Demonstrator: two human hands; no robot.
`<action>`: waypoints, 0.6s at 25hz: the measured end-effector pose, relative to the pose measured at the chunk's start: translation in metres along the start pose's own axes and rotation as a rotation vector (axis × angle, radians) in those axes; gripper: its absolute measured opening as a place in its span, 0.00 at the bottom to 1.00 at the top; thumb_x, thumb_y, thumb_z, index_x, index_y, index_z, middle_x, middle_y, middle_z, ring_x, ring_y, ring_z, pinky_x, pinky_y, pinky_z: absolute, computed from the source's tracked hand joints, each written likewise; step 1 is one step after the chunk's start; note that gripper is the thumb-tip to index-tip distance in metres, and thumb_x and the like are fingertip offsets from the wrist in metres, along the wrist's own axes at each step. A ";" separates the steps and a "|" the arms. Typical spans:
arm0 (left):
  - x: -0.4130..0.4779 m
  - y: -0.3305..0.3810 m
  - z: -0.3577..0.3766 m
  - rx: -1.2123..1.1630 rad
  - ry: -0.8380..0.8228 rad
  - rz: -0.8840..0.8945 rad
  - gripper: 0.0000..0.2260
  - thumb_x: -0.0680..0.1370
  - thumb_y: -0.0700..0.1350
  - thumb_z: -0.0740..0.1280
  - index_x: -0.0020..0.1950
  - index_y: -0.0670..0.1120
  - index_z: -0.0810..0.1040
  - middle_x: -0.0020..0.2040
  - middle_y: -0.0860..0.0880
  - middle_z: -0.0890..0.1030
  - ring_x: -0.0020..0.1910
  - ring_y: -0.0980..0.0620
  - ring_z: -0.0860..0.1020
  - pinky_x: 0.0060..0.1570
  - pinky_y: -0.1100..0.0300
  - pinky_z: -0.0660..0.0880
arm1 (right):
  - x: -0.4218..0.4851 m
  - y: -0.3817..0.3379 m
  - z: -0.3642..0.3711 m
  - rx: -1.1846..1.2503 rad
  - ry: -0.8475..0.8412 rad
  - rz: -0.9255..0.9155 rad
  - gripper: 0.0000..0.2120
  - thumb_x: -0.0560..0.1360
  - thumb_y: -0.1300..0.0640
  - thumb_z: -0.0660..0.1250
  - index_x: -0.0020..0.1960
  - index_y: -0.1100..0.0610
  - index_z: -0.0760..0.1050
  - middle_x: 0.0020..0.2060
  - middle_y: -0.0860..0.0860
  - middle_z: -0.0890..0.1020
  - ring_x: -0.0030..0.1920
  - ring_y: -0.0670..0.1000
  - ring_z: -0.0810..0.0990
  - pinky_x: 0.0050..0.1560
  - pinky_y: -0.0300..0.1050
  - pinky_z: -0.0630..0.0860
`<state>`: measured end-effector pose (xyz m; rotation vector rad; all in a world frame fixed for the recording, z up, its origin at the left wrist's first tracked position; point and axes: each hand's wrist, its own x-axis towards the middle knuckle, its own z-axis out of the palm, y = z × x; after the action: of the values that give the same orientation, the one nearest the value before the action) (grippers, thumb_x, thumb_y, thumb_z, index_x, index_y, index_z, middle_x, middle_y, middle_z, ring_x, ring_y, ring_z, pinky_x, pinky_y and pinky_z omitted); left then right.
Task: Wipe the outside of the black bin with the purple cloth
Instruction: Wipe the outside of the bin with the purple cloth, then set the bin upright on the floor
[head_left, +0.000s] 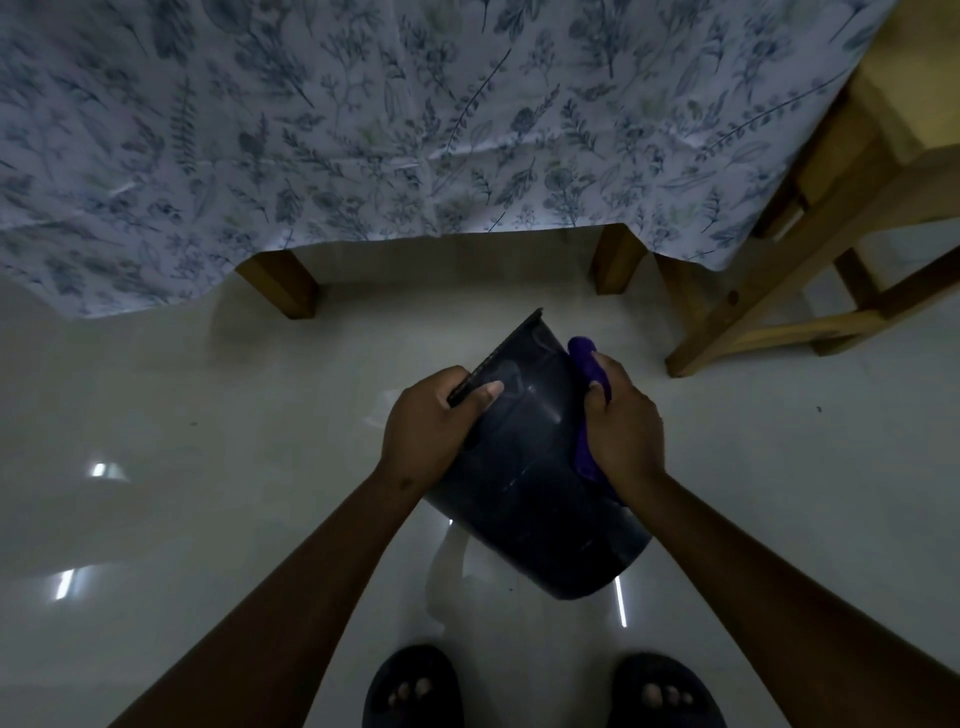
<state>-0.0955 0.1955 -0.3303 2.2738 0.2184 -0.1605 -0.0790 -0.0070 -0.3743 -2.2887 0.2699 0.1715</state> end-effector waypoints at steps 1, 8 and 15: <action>-0.002 0.006 -0.002 0.005 0.001 0.015 0.18 0.77 0.55 0.66 0.30 0.49 0.68 0.27 0.52 0.71 0.27 0.58 0.70 0.30 0.62 0.67 | -0.002 -0.001 -0.003 0.011 0.052 -0.019 0.19 0.81 0.54 0.54 0.72 0.49 0.64 0.50 0.59 0.82 0.43 0.54 0.77 0.45 0.43 0.70; -0.003 0.042 -0.026 0.273 0.042 0.252 0.12 0.77 0.58 0.63 0.39 0.53 0.73 0.33 0.55 0.79 0.33 0.59 0.76 0.32 0.65 0.71 | 0.002 -0.026 -0.037 0.151 0.202 -0.148 0.18 0.81 0.54 0.54 0.70 0.53 0.67 0.57 0.57 0.81 0.54 0.56 0.79 0.50 0.43 0.71; -0.024 0.031 0.000 0.598 -0.123 0.433 0.11 0.78 0.53 0.62 0.53 0.49 0.79 0.44 0.48 0.85 0.42 0.46 0.83 0.40 0.54 0.80 | -0.004 -0.027 -0.068 0.151 0.217 -0.148 0.20 0.82 0.53 0.52 0.73 0.53 0.63 0.66 0.56 0.76 0.64 0.56 0.75 0.62 0.51 0.73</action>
<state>-0.1128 0.1724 -0.3029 2.8241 -0.4451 -0.1491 -0.0739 -0.0394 -0.3082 -2.1672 0.2153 -0.1683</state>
